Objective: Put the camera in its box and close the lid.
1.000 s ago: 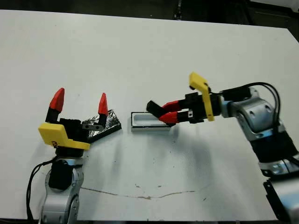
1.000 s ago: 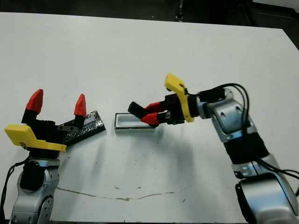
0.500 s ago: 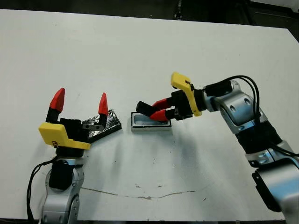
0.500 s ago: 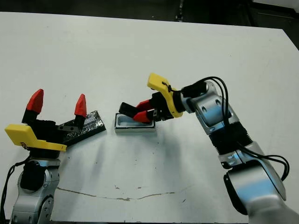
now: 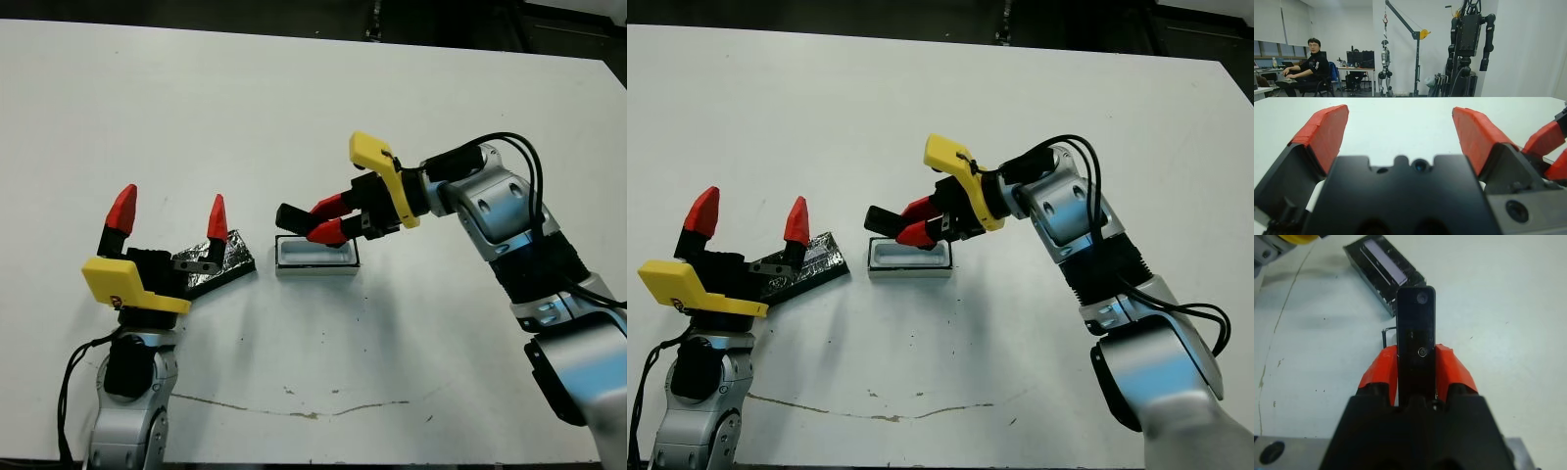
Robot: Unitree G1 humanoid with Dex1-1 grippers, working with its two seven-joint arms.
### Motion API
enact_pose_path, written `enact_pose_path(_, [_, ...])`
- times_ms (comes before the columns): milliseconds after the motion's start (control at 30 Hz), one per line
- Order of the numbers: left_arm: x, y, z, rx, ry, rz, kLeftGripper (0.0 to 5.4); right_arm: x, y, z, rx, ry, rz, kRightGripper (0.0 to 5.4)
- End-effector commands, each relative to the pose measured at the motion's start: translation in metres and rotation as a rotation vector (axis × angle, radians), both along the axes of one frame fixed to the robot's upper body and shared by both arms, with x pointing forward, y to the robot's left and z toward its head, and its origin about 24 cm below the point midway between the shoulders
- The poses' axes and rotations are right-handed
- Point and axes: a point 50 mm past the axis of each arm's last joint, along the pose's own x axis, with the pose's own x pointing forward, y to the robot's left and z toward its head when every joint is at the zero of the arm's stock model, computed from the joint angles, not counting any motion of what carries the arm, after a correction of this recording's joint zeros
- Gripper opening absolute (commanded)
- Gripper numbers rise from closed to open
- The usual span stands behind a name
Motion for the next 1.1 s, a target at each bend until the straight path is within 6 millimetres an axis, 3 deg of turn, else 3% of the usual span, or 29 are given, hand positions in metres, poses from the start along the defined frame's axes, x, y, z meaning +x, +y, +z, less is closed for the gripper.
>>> enact_pose_path(33, [-0.002, 0.0, -0.004, -0.002, 0.02, 0.012, 5.4, -0.001, 0.001, 0.004, -0.03, -0.01, 0.015, 1.66])
enact_pose_path(600, [-0.003, 0.0, -0.005, -0.003, 0.025, 0.012, 5.4, -0.001, 0.002, -0.014, -0.035, -0.008, 0.044, 1.66])
enact_pose_path(1100, [-0.004, 0.0, -0.006, 0.003, 0.029, 0.018, 5.4, -0.001, -0.006, -0.015, -0.112, -0.009, 0.0, 1.66])
